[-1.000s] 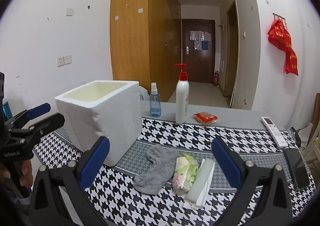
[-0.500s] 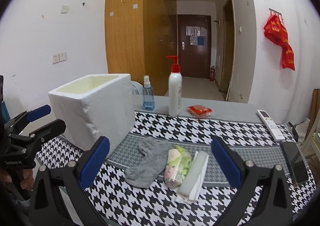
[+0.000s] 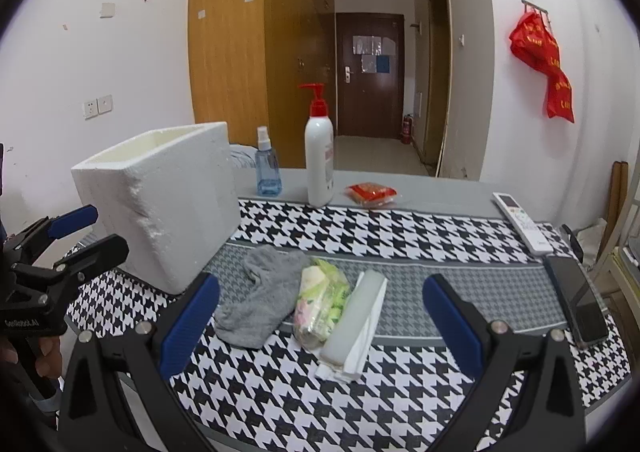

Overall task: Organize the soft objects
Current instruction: 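Move the left tool down toward the grey sock on the table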

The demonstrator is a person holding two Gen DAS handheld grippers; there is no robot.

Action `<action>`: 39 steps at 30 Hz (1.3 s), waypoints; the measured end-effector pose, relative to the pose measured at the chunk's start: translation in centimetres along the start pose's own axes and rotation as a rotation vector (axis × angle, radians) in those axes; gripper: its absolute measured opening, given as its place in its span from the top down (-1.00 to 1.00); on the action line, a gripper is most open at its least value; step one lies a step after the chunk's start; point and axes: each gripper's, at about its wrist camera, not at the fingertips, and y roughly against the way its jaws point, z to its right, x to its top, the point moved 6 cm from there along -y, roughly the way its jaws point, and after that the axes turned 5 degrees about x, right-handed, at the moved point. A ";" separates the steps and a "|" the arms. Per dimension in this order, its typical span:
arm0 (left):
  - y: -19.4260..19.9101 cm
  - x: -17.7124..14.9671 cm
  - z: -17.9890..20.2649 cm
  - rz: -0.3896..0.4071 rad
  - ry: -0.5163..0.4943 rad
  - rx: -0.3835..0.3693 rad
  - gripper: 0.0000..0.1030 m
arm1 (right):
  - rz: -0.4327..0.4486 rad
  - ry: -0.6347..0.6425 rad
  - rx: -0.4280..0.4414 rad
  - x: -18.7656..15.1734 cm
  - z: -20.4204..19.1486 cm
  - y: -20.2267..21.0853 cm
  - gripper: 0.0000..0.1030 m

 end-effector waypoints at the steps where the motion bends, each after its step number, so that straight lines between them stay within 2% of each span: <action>1: -0.1 -0.1 0.2 -0.005 -0.002 -0.002 -0.98 | -0.004 0.000 0.000 -0.1 0.1 -0.1 -0.99; 22: -3.7 -2.0 2.6 -0.119 -0.047 -0.024 -0.98 | -0.107 -0.029 -0.023 -2.7 2.6 -2.2 -0.99; 30: -4.7 -2.4 2.7 -0.147 -0.048 -0.024 -0.98 | -0.155 -0.042 -0.004 -3.6 2.6 -3.9 -0.99; 31: -4.8 -2.4 2.7 -0.148 -0.050 -0.022 -0.98 | -0.160 -0.043 -0.006 -3.6 2.6 -4.1 -0.97; 34: -5.0 -2.5 2.9 -0.150 -0.058 -0.021 -0.98 | -0.185 -0.045 -0.006 -4.0 2.7 -4.7 -0.72; 36: -5.1 -2.6 2.9 -0.151 -0.062 -0.020 -0.98 | -0.201 -0.049 0.000 -4.2 2.9 -5.0 -0.49; 39: -5.3 -2.6 3.1 -0.153 -0.067 -0.023 -0.98 | -0.215 -0.055 -0.001 -4.6 3.0 -5.3 -0.31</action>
